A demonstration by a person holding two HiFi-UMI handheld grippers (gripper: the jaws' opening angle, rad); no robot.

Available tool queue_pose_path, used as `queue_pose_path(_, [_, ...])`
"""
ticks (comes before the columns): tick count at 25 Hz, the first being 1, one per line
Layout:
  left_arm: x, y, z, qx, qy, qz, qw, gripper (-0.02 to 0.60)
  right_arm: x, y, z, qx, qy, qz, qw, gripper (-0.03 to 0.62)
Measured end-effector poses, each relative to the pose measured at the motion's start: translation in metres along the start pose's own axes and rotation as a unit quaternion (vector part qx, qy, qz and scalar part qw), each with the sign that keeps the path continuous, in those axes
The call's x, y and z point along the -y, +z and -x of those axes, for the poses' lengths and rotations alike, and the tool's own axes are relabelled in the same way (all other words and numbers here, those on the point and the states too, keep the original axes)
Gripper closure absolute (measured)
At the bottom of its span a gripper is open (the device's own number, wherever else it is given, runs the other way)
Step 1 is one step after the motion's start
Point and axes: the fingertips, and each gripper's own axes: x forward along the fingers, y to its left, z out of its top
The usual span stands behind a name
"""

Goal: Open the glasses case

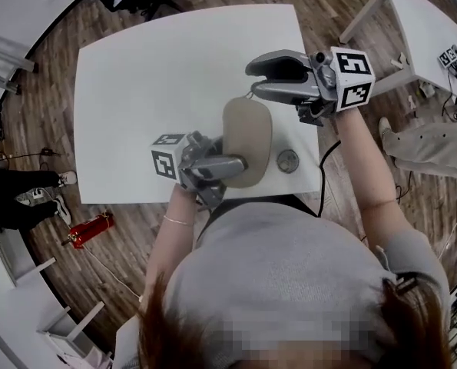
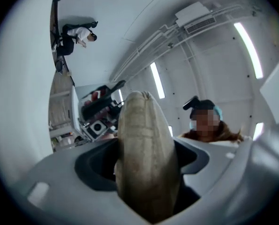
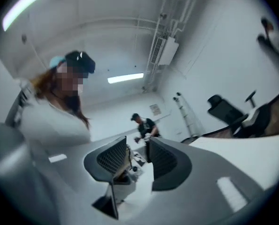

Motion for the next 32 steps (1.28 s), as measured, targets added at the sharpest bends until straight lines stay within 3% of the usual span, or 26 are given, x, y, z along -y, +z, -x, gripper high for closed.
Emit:
queue_pose_path(2, [0.009,-0.001,-0.005,0.005,-0.032,0.012,0.9994,0.225,-0.008,-0.002,-0.005,0.019,0.110,-0.072,0.991,0.430])
queue_pose_path(4, [0.014,-0.003,-0.007,0.006,-0.048,0.020,0.9986,0.225,-0.014,-0.001,-0.009,0.035,0.172,-0.115,0.978,0.430])
queue_pose_path(6, [0.016,-0.003,-0.007,0.004,-0.054,0.024,0.9982,0.225,-0.019,0.000,-0.013,0.042,0.210,-0.132,0.968,0.466])
queue_pose_path(9, [0.021,0.000,-0.004,0.009,-0.064,0.031,0.9974,0.225,-0.030,0.004,-0.016,0.054,0.268,-0.152,0.950,0.573])
queue_pose_path(12, [0.027,0.001,-0.002,0.010,-0.078,0.034,0.9963,0.225,-0.035,0.008,-0.020,0.066,0.302,-0.163,0.937,0.591])
queue_pose_path(14, [0.031,0.001,0.000,0.012,-0.084,0.032,0.9959,0.225,-0.036,0.008,-0.024,0.069,0.302,-0.150,0.939,0.585])
queue_pose_path(18, [0.028,0.000,0.003,0.017,-0.076,0.038,0.9963,0.227,-0.032,0.003,-0.023,0.044,0.262,-0.098,0.959,0.588])
queue_pose_path(21, [0.024,0.001,0.008,0.031,-0.065,0.026,0.9971,0.229,-0.030,0.000,-0.022,0.026,0.248,-0.080,0.965,0.588])
queue_pose_path(26, [0.017,0.014,0.023,0.122,-0.074,-0.006,0.9897,0.233,-0.026,-0.003,-0.020,-0.002,0.213,-0.046,0.976,0.588])
queue_pose_path(29, [0.004,0.022,0.037,0.166,-0.026,-0.026,0.9855,0.235,-0.016,-0.014,-0.011,-0.026,0.168,-0.043,0.985,0.588])
queue_pose_path(32, [-0.006,0.035,0.053,0.208,0.008,-0.035,0.9775,0.273,-0.011,-0.022,0.003,-0.017,0.126,-0.049,0.991,0.588])
